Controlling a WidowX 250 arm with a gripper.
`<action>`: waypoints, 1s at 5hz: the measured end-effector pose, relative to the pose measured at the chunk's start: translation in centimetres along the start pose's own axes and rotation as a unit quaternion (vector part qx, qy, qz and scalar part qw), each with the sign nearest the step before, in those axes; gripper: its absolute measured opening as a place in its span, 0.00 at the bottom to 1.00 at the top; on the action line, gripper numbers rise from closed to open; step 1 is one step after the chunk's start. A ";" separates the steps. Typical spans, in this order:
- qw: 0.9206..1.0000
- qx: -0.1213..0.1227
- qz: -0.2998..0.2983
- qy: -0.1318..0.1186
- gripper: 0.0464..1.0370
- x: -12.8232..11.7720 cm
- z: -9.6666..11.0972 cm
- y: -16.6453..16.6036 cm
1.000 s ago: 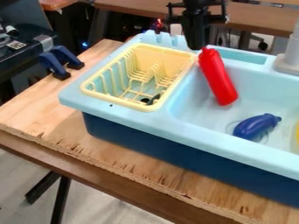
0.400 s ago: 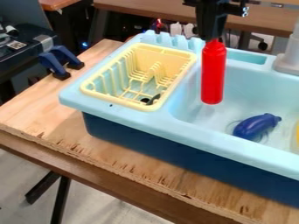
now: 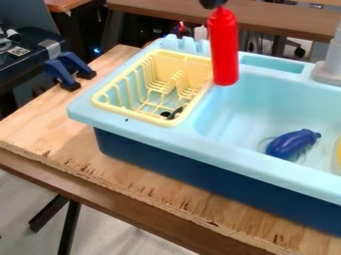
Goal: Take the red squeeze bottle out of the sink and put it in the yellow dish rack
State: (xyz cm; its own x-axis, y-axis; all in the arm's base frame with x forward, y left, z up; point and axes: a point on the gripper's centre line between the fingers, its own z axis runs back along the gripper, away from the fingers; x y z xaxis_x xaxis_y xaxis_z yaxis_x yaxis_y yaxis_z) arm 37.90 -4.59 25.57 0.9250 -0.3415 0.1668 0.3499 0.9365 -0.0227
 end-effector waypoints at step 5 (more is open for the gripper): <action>0.998 0.000 0.042 0.036 0.04 -0.9 1.6 4.9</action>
State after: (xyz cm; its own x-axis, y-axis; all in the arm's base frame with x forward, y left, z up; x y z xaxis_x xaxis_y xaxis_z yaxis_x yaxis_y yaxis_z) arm 38.60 0.45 26.91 0.9595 -0.2657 0.0937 0.2699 0.9623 -0.0346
